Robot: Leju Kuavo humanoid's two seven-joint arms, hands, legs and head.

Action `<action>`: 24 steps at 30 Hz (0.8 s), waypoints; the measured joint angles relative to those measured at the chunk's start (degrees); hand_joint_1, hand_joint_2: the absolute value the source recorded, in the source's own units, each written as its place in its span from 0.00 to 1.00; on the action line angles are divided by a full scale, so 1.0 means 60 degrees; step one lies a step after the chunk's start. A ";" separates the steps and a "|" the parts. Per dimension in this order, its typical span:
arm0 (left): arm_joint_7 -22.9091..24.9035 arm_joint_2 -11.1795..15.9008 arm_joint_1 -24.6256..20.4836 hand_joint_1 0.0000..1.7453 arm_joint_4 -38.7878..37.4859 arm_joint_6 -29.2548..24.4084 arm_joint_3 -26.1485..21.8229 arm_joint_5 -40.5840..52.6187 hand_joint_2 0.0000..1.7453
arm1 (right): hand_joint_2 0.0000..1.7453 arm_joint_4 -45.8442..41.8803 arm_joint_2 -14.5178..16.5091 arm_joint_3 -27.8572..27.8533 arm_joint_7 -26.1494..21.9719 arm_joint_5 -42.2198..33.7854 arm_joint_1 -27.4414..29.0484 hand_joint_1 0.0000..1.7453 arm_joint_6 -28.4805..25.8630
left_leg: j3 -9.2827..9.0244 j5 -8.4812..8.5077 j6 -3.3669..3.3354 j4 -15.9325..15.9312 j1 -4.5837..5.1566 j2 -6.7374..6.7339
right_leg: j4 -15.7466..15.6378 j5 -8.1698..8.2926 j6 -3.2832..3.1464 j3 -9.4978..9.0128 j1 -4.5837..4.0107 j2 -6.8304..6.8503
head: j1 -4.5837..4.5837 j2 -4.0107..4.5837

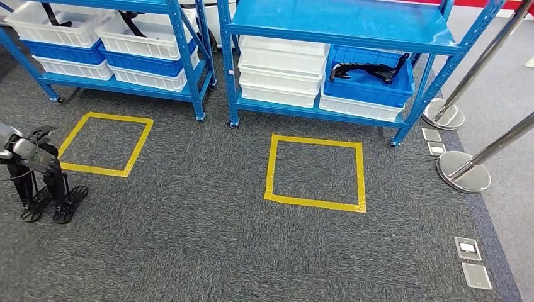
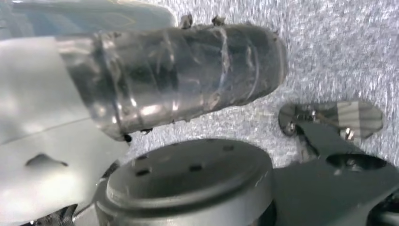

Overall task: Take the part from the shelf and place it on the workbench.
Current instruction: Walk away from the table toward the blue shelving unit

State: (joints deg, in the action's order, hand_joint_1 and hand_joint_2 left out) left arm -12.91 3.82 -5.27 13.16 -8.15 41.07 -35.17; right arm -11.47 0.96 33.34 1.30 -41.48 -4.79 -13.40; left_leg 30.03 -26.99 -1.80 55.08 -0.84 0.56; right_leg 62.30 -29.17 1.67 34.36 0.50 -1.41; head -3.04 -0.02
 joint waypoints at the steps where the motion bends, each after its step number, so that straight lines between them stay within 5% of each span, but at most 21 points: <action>1: 0.0009 -0.0010 0.0019 0.00 -0.0001 -0.0005 0.0003 0.0000 0.00 | 0.00 -0.0001 0.0003 0.0010 0.0005 0.0000 -0.0003 0.00 0.0020 | -0.0017 -0.0070 -0.0040 -0.0010 0.0007 -0.0026 | 0.0738 -0.0267 0.0032 0.0400 0.0007 0.0108 | 0.0008 0.0000; 3: 0.0031 -0.0018 0.0075 0.00 -0.0003 -0.0009 0.0014 0.0000 0.00 | 0.00 -0.0002 0.0012 0.0027 0.0020 0.0000 0.0013 0.00 0.0092 | -0.0112 -0.0168 -0.0050 -0.0009 0.0017 -0.0104 | 0.1752 -0.0446 0.0059 0.1008 0.0012 0.0171 | 0.0005 0.0000; 4: 0.0037 -0.0019 0.0091 0.00 -0.0004 -0.0008 0.0022 0.0000 0.00 | 0.00 -0.0002 0.0016 0.0037 0.0030 -0.0001 0.0026 0.00 0.0123 | -0.0191 -0.0216 -0.0036 -0.0009 0.0019 -0.0136 | 0.1737 -0.0281 0.0048 0.1052 0.0012 0.0183 | 0.0005 0.0000; 6: 0.0039 -0.0025 0.0092 0.00 -0.0002 -0.0007 0.0037 0.0002 0.00 | 0.00 0.0000 0.0017 0.0066 0.0040 -0.0009 0.0040 0.00 0.0155 | -0.0406 -0.0332 0.0010 -0.0011 0.0021 -0.0188 | 0.0643 0.0454 -0.0036 0.0587 0.0001 0.0223 | 0.0006 0.0000; 8: 0.0044 -0.0039 0.0079 0.00 -0.0001 -0.0008 0.0047 0.0004 0.00 | 0.00 -0.0001 0.0015 0.0089 0.0042 -0.0023 0.0033 0.00 0.0176 | -0.0592 -0.0491 0.0100 -0.0013 0.0047 -0.0231 | -0.0629 0.0860 -0.0163 -0.0026 -0.0050 0.0336 | 0.0006 0.0000; 13: 0.0022 -0.0035 0.0019 0.00 0.0007 -0.0012 0.0085 0.0004 0.00 | 0.00 -0.0015 0.0025 0.0153 0.0046 -0.0035 0.0059 0.00 0.0258 | -0.0973 -0.0818 0.0393 -0.0081 0.0067 -0.0270 | -0.1320 0.0516 -0.0425 -0.0662 -0.0057 0.0324 | -0.0020 0.0000; 15: 0.0029 -0.0003 -0.0001 0.00 0.0011 -0.0007 0.0101 0.0004 0.00 | 0.00 -0.0017 0.0027 0.0180 0.0062 -0.0047 0.0074 0.00 0.0326 | -0.0523 -0.1036 0.0458 0.0878 0.0059 -0.0211 | -0.1552 0.0385 -0.0518 -0.1124 -0.0001 0.0293 | -0.0072 0.0000; 17: 0.0056 0.0026 0.0027 0.00 0.0011 0.0003 0.0122 0.0004 0.00 | 0.00 -0.0015 0.0028 0.0194 0.0074 -0.0054 0.0062 0.00 0.0347 | 0.0634 -0.1219 0.0499 0.2405 0.0051 -0.0178 | -0.1677 0.0151 -0.0563 -0.1509 0.0002 0.0248 | -0.0104 0.0000; 19: 0.0054 0.0047 0.0106 0.00 0.0009 0.0018 0.0145 0.0002 0.00 | 0.00 -0.0015 0.0033 0.0210 0.0083 -0.0056 0.0083 0.00 0.0347 | 0.1547 -0.0745 0.0503 0.2947 0.0051 -0.0157 | -0.1756 -0.0162 -0.0549 -0.1936 0.0002 0.0160 | -0.0105 0.0000; 20: 0.0051 0.0057 0.0145 0.00 0.0008 0.0023 0.0158 0.0002 0.00 | 0.00 -0.0015 0.0035 0.0218 0.0088 -0.0057 0.0102 0.00 0.0347 | 0.1719 -0.0165 0.0483 0.2606 0.0052 -0.0145 | -0.1797 -0.0333 -0.0536 -0.2189 0.0003 0.0122 | -0.0104 0.0000; 22: 0.0055 0.0082 0.0198 0.00 -0.0003 0.0025 0.0179 0.0003 0.00 | 0.00 -0.0009 0.0037 0.0229 0.0099 -0.0057 0.0145 0.00 0.0347 | 0.1674 0.1114 0.0396 0.1359 0.0084 -0.0112 | -0.1921 -0.0685 -0.0493 -0.2691 0.0003 0.0066 | -0.0094 0.0000; 23: 0.0067 0.0097 0.0209 0.00 -0.0014 0.0025 0.0186 0.0004 0.00 | 0.00 -0.0007 0.0038 0.0233 0.0107 -0.0056 0.0144 0.00 0.0351 | 0.1560 0.1440 0.0332 0.0880 0.0125 -0.0100 | -0.1999 -0.0839 -0.0439 -0.2883 0.0004 0.0032 | -0.0094 0.0000; 24: 0.0075 0.0109 0.0203 0.00 -0.0025 0.0025 0.0190 0.0004 0.00 | 0.00 -0.0007 0.0050 0.0238 0.0120 -0.0058 0.0127 0.00 0.0355 | 0.1416 0.1450 0.0260 0.0576 0.0169 -0.0088 | -0.2106 -0.0960 -0.0368 -0.3038 0.0011 0.0009 | -0.0096 0.0000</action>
State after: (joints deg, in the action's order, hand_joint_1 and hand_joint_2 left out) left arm -12.46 4.48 -4.05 13.01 -8.00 42.22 -35.15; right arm -11.52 1.26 34.77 2.02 -41.83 -4.02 -11.27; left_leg 38.52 -18.29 -0.24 58.54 0.17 0.03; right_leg 49.67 -34.93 -0.54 16.14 0.56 -1.36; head -3.62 -0.02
